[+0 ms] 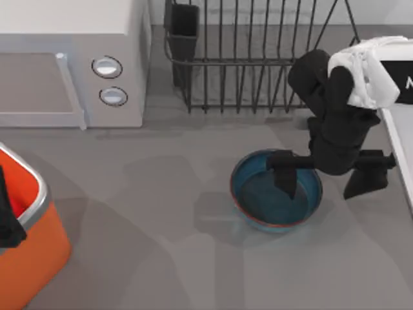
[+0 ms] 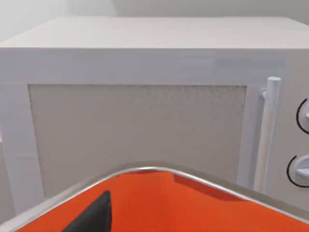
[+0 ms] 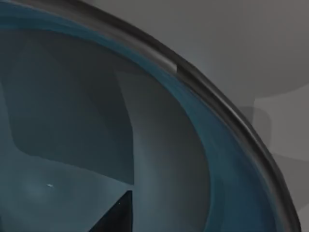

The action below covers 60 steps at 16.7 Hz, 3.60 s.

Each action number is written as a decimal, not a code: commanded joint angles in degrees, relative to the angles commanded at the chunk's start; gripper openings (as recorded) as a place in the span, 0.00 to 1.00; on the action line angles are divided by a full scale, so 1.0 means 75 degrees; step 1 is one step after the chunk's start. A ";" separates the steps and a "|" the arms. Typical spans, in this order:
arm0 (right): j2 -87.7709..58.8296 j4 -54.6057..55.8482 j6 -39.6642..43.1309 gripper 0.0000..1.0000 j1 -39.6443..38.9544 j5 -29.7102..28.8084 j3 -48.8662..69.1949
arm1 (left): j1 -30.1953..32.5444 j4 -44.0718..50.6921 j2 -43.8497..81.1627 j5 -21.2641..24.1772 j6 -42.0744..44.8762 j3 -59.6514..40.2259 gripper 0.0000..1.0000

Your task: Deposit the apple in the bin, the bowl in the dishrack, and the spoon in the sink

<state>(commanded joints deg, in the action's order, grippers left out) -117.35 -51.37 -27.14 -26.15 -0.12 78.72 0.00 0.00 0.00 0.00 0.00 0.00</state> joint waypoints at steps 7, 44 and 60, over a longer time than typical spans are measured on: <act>0.0000 0.0000 0.0000 0.17 0.0000 0.0000 0.0000 | 0.0000 0.0000 0.0000 0.0000 0.0000 0.0000 1.00; 0.2122 0.0850 0.1336 0.00 -0.1812 -0.3227 0.1559 | 0.0000 0.0000 0.0000 0.0000 0.0000 0.0000 1.00; 0.4637 0.6669 0.3378 0.00 -0.4442 -0.8093 0.0486 | 0.0000 0.0000 0.0000 0.0000 0.0000 0.0000 1.00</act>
<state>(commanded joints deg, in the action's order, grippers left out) -82.58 -1.35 -1.81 -59.46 -60.81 82.36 0.00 0.00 0.00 0.00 0.00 0.00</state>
